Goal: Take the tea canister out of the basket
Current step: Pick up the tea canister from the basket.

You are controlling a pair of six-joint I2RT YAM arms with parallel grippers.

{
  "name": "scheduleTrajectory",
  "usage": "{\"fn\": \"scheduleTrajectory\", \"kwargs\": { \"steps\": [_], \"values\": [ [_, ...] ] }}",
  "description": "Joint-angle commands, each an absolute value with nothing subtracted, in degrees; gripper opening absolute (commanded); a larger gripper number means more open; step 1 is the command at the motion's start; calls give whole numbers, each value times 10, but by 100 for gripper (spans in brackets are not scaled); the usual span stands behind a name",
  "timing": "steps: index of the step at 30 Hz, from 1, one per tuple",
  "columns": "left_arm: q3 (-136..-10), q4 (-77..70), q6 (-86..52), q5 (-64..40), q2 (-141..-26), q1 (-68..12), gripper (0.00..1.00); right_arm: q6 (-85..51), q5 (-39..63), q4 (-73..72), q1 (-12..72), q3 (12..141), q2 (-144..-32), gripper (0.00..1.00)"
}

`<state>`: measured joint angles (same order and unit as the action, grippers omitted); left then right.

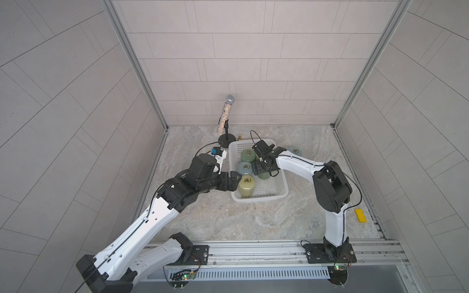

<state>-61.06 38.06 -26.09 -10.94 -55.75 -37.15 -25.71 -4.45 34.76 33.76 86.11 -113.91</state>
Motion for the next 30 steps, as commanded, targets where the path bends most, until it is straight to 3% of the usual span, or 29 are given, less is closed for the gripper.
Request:
{"fn": "scheduleTrajectory", "kwargs": {
  "steps": [1, 12, 30],
  "values": [
    [-623, 380, -249, -109, -558, -374, 100, -257, -45, 358, 336, 862, -1147, 93],
    [-622, 382, -248, -109, -558, -374, 100, -248, -47, 361, 339, 857, -1111, 71],
    [-634, 364, -255, -147, -564, -376, 100, -260, -63, 420, 346, 867, -961, 68]
  ]
}}
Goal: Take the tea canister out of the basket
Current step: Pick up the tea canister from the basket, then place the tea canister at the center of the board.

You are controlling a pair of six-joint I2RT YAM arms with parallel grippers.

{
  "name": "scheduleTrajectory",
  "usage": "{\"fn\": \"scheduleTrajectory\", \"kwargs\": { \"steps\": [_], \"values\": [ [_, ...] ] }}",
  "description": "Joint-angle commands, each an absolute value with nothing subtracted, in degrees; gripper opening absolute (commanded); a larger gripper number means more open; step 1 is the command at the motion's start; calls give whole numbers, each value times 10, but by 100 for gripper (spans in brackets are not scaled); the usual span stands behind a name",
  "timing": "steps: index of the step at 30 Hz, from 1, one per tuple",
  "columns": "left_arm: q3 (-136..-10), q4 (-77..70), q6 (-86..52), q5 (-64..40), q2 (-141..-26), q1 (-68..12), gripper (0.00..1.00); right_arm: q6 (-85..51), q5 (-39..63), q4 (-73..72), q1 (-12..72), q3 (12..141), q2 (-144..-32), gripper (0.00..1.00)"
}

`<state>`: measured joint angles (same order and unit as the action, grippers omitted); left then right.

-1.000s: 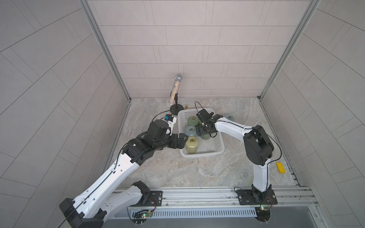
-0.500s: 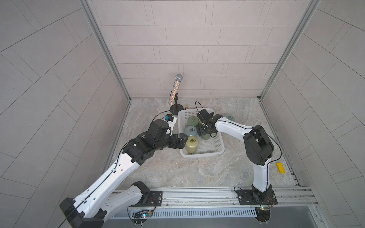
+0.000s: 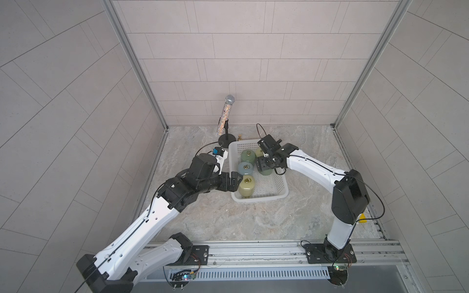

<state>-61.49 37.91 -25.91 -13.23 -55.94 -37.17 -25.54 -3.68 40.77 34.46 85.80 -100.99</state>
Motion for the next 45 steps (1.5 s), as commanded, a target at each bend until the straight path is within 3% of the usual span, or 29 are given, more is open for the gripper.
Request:
{"fn": "scheduleTrajectory", "kwargs": {
  "steps": [1, 11, 21, 29, 45],
  "values": [
    [-635, 361, -255, -150, -566, -376, 100, -260, -67, 419, 345, 865, -953, 68],
    [-648, 321, -264, -157, -605, -406, 100, -260, -60, 459, 274, 844, -850, 68],
    [-677, 307, -262, -148, -647, -436, 100, -238, -21, 449, 101, 784, -812, 68],
    [-679, 308, -269, -124, -657, -444, 100, -256, -13, 414, 0, 779, -867, 69],
    [-692, 330, -246, -106, -665, -444, 100, -266, -74, 358, -23, 856, -1032, 71]
  ]
}}
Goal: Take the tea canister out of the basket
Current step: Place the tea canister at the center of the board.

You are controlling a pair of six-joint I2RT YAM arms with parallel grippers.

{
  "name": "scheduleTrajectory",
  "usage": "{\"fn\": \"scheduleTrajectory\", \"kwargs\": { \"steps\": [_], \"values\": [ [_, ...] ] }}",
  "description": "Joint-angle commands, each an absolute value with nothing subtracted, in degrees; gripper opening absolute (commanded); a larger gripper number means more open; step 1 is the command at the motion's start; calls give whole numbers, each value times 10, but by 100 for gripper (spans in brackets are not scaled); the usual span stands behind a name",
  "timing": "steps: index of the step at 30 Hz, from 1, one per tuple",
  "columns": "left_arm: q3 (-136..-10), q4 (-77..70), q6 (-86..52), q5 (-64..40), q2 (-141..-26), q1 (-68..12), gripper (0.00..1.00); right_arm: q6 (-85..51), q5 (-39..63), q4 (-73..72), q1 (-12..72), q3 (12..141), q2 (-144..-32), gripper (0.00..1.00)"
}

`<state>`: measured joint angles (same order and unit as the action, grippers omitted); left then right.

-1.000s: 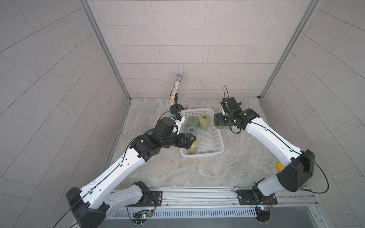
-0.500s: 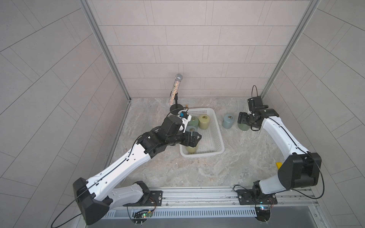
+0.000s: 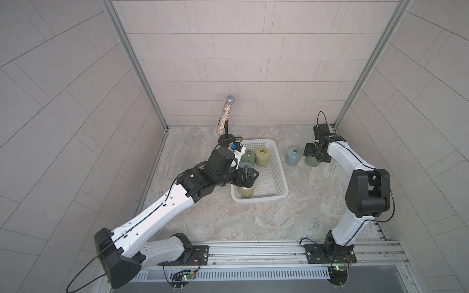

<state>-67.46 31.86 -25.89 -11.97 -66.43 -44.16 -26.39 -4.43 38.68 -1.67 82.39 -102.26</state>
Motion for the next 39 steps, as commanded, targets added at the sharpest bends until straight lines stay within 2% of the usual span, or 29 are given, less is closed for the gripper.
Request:
{"fn": "scheduleTrajectory", "kwargs": {
  "steps": [1, 12, 30, 39],
  "values": [
    [-692, 330, -245, -105, -665, -444, 100, -266, -75, 357, -25, 862, -1044, 71],
    [-704, 340, -230, -93, -673, -444, 100, -260, -54, 361, -29, 921, -1137, 71],
    [-697, 345, -228, -87, -665, -443, 100, -255, -29, 370, -40, 945, -1187, 72],
    [-694, 344, -230, -84, -659, -444, 100, -253, -17, 379, -41, 956, -1171, 88]
  ]
}}
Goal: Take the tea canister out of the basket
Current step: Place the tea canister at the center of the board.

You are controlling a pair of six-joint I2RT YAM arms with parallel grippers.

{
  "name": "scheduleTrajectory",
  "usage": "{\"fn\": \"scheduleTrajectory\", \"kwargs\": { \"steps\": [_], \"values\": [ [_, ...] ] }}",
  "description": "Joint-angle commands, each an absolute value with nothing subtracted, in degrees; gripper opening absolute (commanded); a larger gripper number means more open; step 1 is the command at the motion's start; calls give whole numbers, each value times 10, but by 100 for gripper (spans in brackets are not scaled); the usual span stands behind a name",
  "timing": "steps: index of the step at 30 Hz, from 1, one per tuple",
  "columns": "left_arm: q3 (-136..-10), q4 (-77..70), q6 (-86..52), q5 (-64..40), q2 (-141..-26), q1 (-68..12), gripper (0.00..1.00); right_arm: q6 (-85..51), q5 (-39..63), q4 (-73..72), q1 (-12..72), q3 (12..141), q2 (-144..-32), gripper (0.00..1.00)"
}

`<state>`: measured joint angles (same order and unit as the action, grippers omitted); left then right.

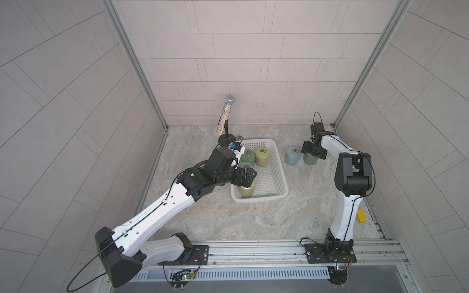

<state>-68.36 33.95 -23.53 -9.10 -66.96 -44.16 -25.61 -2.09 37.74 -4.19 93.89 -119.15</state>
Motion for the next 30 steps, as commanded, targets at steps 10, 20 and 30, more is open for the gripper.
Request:
{"fn": "scheduleTrajectory", "kwargs": {
  "steps": [10, 20, 30],
  "values": [
    [-685, 339, -238, -87, -653, -444, 100, -250, -15, 406, -41, 970, -1106, 97],
    [-672, 354, -260, -33, -634, -443, 100, -254, 7, 410, -23, 908, -982, 100],
    [-639, 368, -302, 69, -590, -443, 100, -250, 8, 402, 92, 850, -902, 100]
  ]
}}
